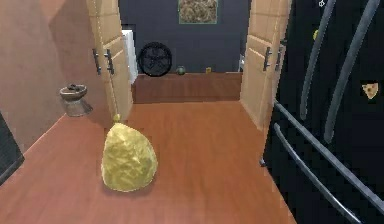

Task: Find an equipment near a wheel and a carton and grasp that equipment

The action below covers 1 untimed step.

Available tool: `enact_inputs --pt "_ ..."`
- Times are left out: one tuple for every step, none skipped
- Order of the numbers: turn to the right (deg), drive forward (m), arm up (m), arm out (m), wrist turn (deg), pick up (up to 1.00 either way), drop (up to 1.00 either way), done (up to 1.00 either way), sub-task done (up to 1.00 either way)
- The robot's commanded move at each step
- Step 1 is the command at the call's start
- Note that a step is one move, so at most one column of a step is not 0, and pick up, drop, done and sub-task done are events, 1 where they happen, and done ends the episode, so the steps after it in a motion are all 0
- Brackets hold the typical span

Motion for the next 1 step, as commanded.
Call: enact_inputs --pt "0.0 1.0 0.0 0.0 0.0 0.0 0.0 0.0 0.0"
